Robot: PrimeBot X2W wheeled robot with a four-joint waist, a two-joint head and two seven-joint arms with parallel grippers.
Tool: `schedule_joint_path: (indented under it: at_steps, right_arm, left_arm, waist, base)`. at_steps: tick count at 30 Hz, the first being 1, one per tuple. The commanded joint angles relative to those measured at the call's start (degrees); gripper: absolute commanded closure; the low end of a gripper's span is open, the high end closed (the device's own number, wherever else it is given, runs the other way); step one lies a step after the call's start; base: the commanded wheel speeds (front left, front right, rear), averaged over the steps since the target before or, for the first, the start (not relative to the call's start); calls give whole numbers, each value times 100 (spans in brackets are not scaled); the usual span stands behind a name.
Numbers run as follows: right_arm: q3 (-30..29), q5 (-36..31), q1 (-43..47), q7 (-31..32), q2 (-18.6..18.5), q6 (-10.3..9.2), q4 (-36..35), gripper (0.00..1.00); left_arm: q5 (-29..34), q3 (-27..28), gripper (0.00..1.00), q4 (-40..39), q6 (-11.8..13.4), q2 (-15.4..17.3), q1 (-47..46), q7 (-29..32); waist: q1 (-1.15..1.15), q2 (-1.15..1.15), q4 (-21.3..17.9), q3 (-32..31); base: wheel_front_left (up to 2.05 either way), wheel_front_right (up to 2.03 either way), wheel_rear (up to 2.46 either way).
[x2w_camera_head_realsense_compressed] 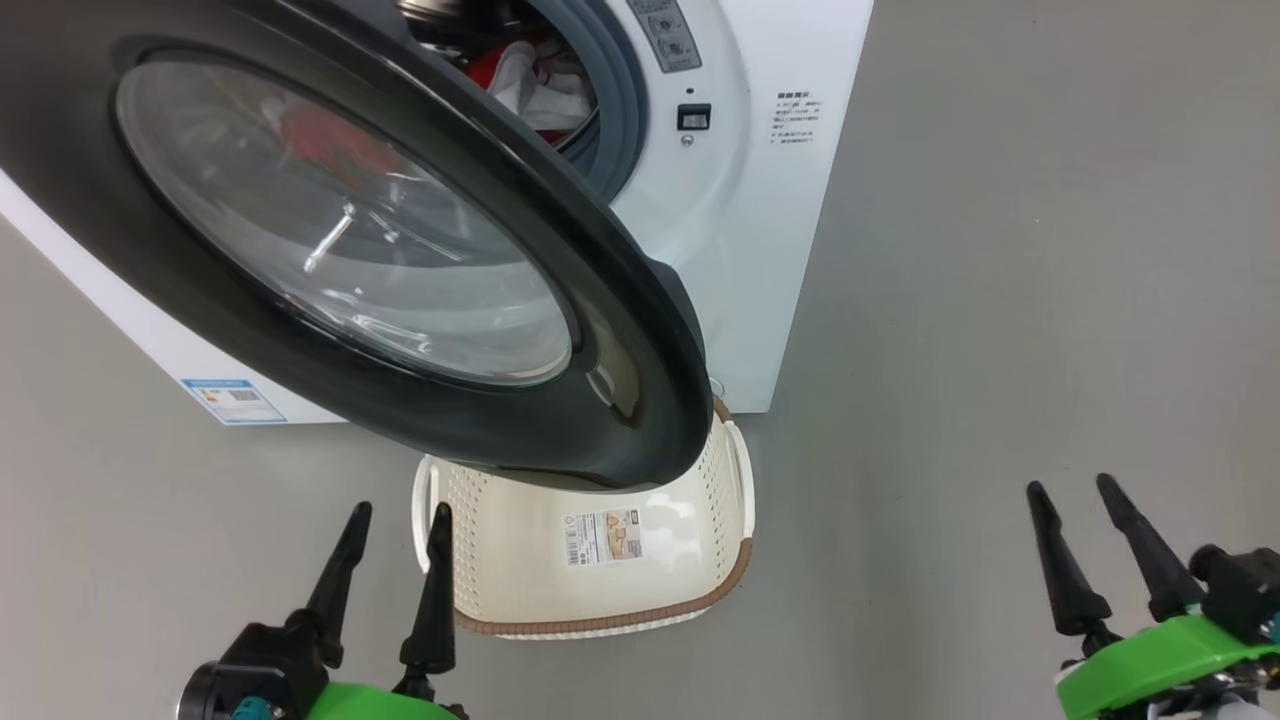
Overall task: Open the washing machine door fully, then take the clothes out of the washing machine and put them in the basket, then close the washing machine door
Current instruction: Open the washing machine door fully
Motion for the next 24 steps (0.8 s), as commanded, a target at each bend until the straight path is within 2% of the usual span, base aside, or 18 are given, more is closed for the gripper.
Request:
schedule_joint_path:
  at_steps: [1, 7, 24]
  right_arm:
    - [-42, -169, 85, -53, -25, 37, -194, 0]
    - [-615, -653, 241, -53, 297, 37, -409, 0]
    - [-483, -787, 306, -53, 315, 37, -445, 0]
  left_arm:
    - [8, 201, 0, -163, -12, 43, -1, -70]
    - [-4, 176, 0, -224, -18, 43, 18, -70]
    - [-12, 135, 0, -214, -35, 43, 68, -70]
  waist:
    - [0, 0, 5, -9]
    - [0, 0, 17, -14]
    - [0, 0, 33, -53]
  base:
    - [0, 0, 0]
    - [0, 0, 0]
    - [0, 0, 0]
